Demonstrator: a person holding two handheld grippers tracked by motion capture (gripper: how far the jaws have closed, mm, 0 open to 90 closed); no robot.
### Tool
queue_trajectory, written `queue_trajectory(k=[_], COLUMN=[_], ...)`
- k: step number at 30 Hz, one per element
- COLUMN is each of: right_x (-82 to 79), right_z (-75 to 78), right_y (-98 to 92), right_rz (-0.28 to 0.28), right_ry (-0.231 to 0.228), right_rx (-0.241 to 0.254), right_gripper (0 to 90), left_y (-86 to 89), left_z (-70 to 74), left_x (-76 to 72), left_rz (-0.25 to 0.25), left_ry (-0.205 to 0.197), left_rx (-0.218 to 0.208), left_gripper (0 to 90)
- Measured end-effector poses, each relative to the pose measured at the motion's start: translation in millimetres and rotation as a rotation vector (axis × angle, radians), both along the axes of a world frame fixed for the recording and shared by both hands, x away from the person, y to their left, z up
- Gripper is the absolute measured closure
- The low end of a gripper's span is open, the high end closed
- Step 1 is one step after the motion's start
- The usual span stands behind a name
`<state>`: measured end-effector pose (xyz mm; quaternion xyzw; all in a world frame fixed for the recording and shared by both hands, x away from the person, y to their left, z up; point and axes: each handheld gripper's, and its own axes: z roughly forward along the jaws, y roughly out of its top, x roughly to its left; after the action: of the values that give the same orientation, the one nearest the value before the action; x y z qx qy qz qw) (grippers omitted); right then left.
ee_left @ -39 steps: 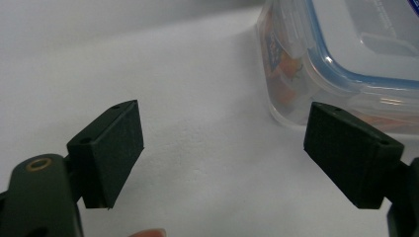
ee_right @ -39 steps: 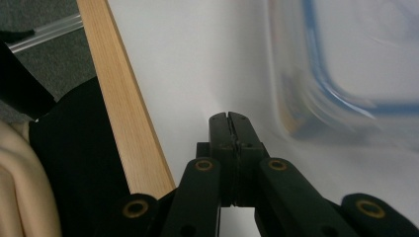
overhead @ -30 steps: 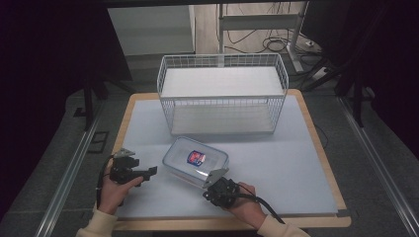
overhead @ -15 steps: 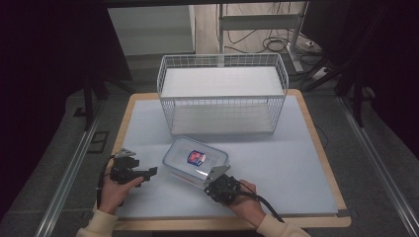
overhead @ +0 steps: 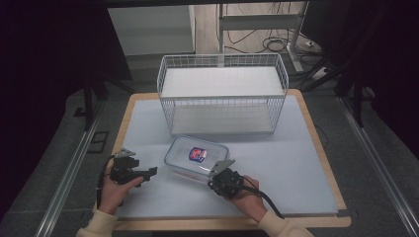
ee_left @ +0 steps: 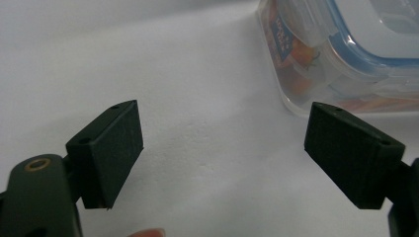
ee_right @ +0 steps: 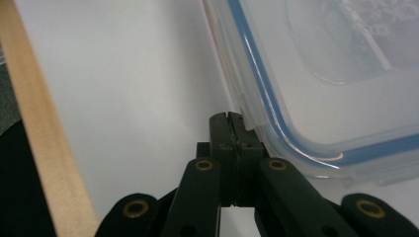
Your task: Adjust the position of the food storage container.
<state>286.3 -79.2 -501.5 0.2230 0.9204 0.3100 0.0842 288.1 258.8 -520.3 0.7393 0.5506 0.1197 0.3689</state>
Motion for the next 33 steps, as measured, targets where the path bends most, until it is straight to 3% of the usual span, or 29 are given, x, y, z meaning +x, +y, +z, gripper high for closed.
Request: queue_trajectory(k=[17,26,33], right_x=[34.3,40.2,34.3], right_z=[-1.9,-1.6,3.1], right_y=[-15.0,-19.9,-26.2], right_rz=[-0.088,-0.105,-0.097], right_ry=[0.010,0.003,0.002], right_rx=[0.022,0.026,0.048], right_gripper=[90.0,90.0,90.0], left_y=[0.8,0.4,1.2], left_z=[0.1,0.2,1.6], left_x=[0.0,0.1,-0.1], left_rz=[-0.003,-0.002,0.006], left_ry=[0.002,0.003,-0.003], left_rx=[0.003,0.005,-0.003], left_gripper=[15.3,15.3,15.4])
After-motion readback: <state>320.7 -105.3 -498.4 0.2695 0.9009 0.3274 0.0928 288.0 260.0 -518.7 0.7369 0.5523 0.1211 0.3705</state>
